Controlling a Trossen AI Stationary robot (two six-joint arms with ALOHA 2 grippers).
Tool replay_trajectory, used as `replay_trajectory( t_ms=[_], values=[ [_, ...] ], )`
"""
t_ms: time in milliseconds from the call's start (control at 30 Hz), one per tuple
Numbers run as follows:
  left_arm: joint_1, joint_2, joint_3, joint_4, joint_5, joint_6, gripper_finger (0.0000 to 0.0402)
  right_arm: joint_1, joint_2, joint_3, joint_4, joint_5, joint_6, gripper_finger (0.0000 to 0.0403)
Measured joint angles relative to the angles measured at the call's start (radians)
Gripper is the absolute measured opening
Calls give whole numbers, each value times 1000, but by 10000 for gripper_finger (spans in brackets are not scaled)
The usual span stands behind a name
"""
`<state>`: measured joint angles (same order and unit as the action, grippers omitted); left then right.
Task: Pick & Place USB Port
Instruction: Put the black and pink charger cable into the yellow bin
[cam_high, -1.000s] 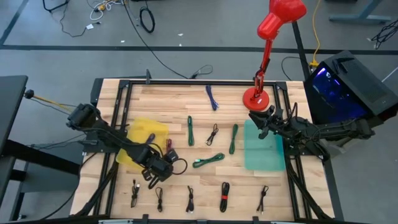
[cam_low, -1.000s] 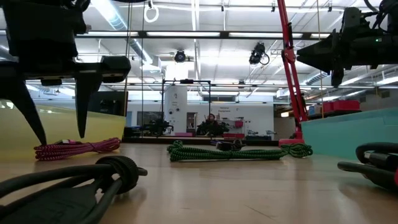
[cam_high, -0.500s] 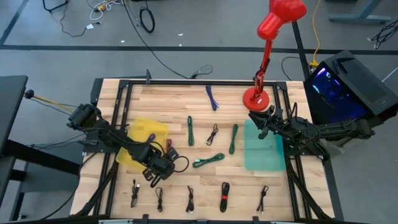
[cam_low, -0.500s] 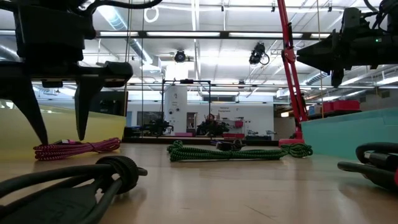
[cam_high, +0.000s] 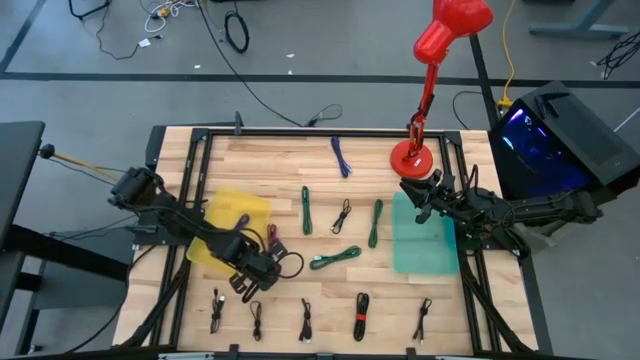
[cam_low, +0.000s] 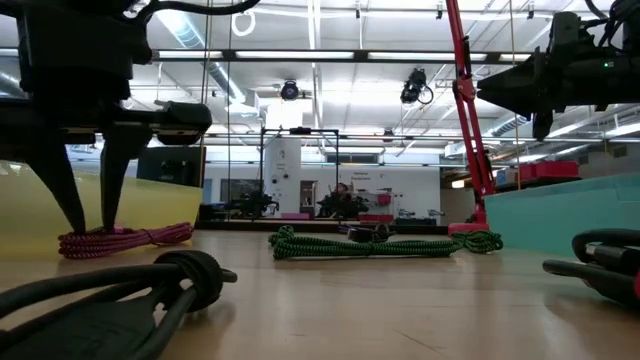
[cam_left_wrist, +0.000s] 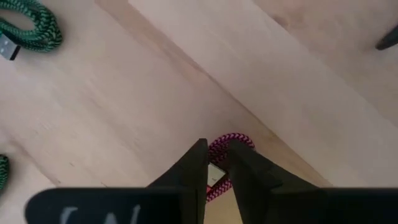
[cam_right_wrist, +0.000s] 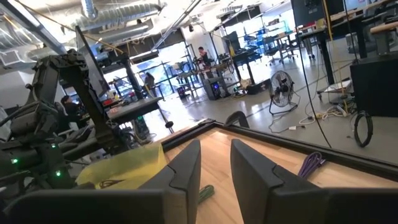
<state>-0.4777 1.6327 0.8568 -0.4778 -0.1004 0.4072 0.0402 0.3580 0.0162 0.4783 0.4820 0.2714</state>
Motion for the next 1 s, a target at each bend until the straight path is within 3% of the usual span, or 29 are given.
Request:
replay_trajectory(
  t_ms=[367, 833, 1000],
  values=[
    [3, 28, 66, -116, -86, 1, 90, 0, 0, 0, 0, 0, 0, 91],
    [11, 22, 39, -87, 9, 14, 89, 0, 0, 0, 0, 0, 0, 91],
    [10, 23, 44, -78, -34, 19, 89, 0, 0, 0, 0, 0, 0, 91]
  ],
)
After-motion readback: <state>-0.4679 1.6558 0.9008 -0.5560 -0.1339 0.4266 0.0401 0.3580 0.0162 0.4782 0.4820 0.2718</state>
